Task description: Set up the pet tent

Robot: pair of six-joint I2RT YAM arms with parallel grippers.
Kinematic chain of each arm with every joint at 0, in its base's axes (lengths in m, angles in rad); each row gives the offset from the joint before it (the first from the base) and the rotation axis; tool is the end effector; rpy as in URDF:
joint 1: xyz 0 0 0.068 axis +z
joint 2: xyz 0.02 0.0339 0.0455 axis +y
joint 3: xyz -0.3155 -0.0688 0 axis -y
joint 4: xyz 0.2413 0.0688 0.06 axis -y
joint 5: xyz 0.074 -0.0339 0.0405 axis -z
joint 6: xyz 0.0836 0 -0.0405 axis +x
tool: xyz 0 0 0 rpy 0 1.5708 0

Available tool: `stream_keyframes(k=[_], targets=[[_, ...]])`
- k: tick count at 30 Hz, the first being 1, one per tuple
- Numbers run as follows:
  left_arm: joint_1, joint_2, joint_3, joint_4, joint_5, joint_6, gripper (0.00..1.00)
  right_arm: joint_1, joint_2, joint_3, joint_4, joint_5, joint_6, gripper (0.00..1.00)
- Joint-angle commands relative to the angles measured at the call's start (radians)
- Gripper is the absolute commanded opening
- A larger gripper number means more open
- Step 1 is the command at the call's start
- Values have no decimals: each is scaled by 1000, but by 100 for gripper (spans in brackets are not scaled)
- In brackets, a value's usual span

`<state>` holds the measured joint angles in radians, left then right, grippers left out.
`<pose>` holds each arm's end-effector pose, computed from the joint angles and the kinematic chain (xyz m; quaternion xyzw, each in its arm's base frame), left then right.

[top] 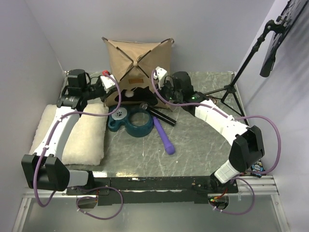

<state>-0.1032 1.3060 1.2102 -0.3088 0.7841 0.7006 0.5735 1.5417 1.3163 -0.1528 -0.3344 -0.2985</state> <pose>0.2981 -0.0902 0.4022 0.4954 0.6277 -0.1551 0.5802 0.3224 0.2409 0.3769 -0.4293 0.7001 0.2123 0.5296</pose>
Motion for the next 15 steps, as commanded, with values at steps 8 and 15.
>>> stream_keyframes(k=[8, 15], targets=[[-21, -2, 15, -133, 118, 77, 1, 8, -14, 37, -94, 9, 32, 0], [-81, 98, 184, -164, 147, -56, 1, -53, -31, 161, -273, -3, 36, 0]])
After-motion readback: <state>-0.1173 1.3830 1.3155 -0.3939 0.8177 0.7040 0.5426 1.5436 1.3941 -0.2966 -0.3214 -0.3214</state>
